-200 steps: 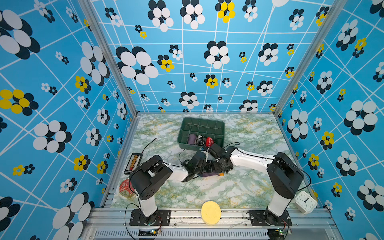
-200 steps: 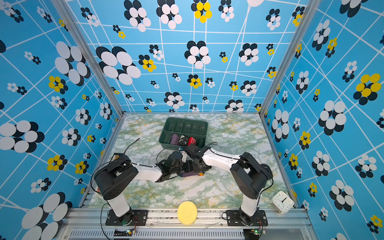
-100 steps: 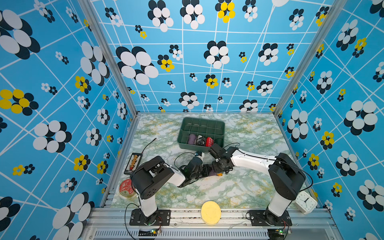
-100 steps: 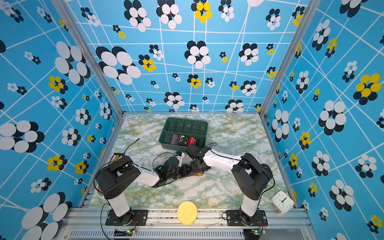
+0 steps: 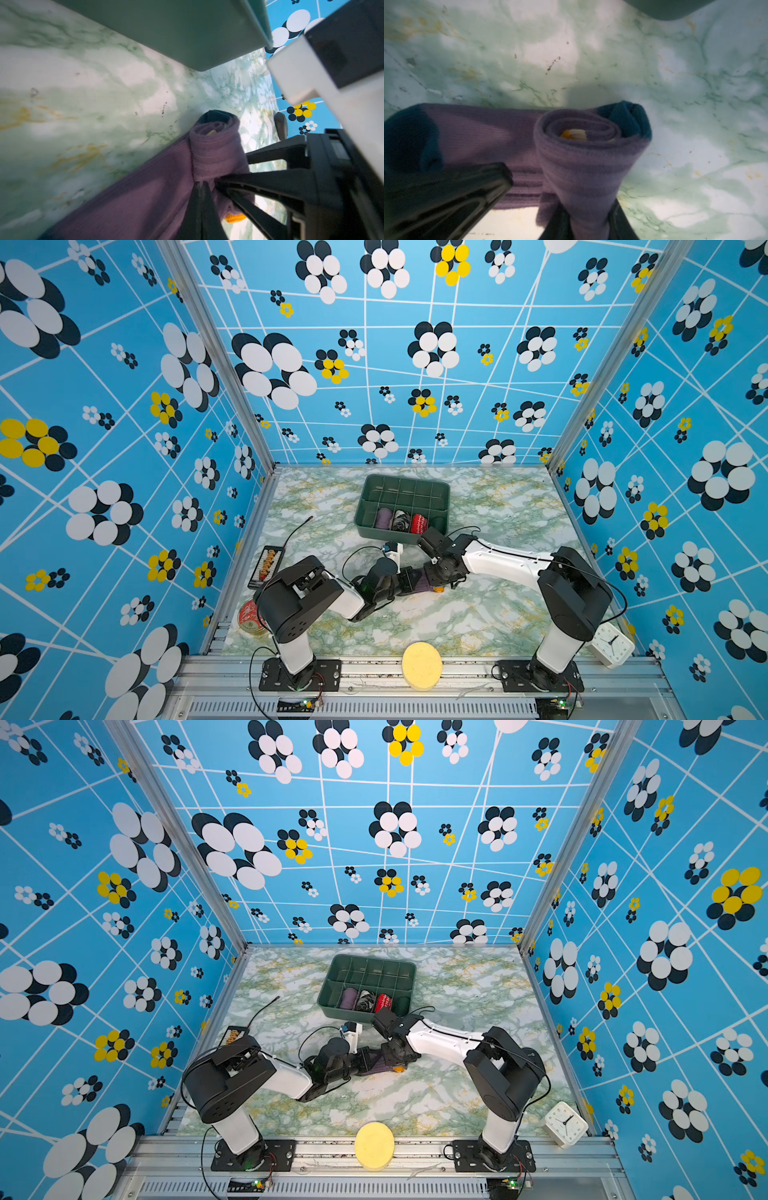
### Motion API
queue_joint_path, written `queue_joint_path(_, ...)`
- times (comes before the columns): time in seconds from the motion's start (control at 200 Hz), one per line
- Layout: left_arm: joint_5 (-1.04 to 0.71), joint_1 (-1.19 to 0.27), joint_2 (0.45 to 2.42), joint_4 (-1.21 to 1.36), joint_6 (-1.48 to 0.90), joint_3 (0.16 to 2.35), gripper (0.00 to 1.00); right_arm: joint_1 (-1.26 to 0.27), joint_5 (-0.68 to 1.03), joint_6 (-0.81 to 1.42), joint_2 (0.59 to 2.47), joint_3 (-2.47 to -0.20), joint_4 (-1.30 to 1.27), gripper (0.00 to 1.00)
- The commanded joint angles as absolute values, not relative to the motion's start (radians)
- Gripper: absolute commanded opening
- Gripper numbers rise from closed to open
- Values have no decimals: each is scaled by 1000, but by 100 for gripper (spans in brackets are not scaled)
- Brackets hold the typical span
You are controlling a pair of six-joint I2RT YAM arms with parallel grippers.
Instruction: Roll the socks
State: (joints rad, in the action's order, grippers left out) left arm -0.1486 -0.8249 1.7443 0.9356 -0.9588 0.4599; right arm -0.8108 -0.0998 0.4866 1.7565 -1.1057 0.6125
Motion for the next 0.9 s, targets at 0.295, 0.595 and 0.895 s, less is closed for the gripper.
queue_joint_path(0.295,-239,-816,1828,1081,-1011,505,4,-813,-77,486,1755,-1074,616,27)
queue_joint_path(0.595,-270,-817,1894,1083,-1034,549,3,-812,-74,483,1755,-1075,609,27)
queue_joint_path(0.895,-271,-822,1891,820,-988,629,2,-811,-63,477,1753,-1072,599,27)
